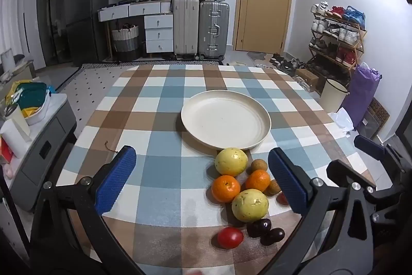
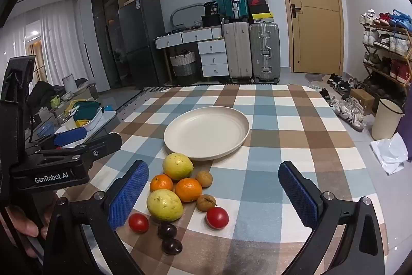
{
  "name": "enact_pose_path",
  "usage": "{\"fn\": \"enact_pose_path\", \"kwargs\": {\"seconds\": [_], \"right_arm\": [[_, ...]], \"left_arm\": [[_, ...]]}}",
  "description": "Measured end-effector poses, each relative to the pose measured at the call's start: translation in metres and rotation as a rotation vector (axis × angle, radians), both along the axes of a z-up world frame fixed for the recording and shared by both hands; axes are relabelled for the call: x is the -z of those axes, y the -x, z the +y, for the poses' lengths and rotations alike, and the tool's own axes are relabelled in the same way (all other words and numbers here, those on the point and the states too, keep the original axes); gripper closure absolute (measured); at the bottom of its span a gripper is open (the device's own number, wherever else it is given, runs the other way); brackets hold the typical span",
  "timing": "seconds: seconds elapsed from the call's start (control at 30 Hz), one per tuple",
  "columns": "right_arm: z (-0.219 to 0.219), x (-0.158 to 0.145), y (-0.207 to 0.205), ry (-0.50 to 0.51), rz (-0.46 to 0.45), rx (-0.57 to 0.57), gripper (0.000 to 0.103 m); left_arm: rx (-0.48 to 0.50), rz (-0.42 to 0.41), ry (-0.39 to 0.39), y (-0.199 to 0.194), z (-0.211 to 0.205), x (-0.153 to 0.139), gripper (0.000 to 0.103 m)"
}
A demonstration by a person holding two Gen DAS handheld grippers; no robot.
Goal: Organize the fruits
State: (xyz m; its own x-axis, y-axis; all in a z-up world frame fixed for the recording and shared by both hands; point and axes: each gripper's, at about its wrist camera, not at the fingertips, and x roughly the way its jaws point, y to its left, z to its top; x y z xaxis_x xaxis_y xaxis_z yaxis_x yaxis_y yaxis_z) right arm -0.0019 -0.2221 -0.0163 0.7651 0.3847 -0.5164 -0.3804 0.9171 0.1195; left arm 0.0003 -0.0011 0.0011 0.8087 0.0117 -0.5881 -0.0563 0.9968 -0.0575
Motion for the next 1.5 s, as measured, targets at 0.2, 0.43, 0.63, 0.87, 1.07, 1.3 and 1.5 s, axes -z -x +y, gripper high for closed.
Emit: {"fn": "enact_pose_path", "kwargs": {"seconds": [0.2, 0.43, 0.63, 0.87, 1.07, 1.3, 1.5], "right_arm": [[-0.001, -0.002, -0.001, 0.007, -0.018, -0.008, 0.0], [0.0, -0.002, 0.002, 0.01, -0.025, -0.008, 0.0], [0.0, 0.0, 0.002, 0.006, -0.017, 0.0, 0.0], [0.0, 0.001, 0.001, 0.007, -0.012, 0.002, 0.0], [-0.001, 0.0, 0.0, 0.005, -0.01, 0.002, 0.0], [0.0, 0.001, 0.0, 0.007, -0.01, 0.002, 0.0], [-0.001, 0.001, 0.001, 0.009, -0.014, 0.003, 0.0]], "left_arm": [[0.026, -0.028, -0.03, 0.007, -0.005, -0.005, 0.001], [0.016, -0.024, -0.046, 0.005, -0.01, -0.008, 0.001], [0.012, -0.028, -0.037, 0.007, -0.006, -0.005, 0.001], [0.015, -0.029, -0.034, 0.009, -0.007, -0.004, 0.001], [0.015, -0.029, -0.034, 0.009, -0.008, -0.004, 0.001], [0.014, -0.029, -0.033, 0.008, -0.007, -0.004, 0.001], [0.015, -0.028, -0.032, 0.008, -0.007, -0.004, 0.001]]}}
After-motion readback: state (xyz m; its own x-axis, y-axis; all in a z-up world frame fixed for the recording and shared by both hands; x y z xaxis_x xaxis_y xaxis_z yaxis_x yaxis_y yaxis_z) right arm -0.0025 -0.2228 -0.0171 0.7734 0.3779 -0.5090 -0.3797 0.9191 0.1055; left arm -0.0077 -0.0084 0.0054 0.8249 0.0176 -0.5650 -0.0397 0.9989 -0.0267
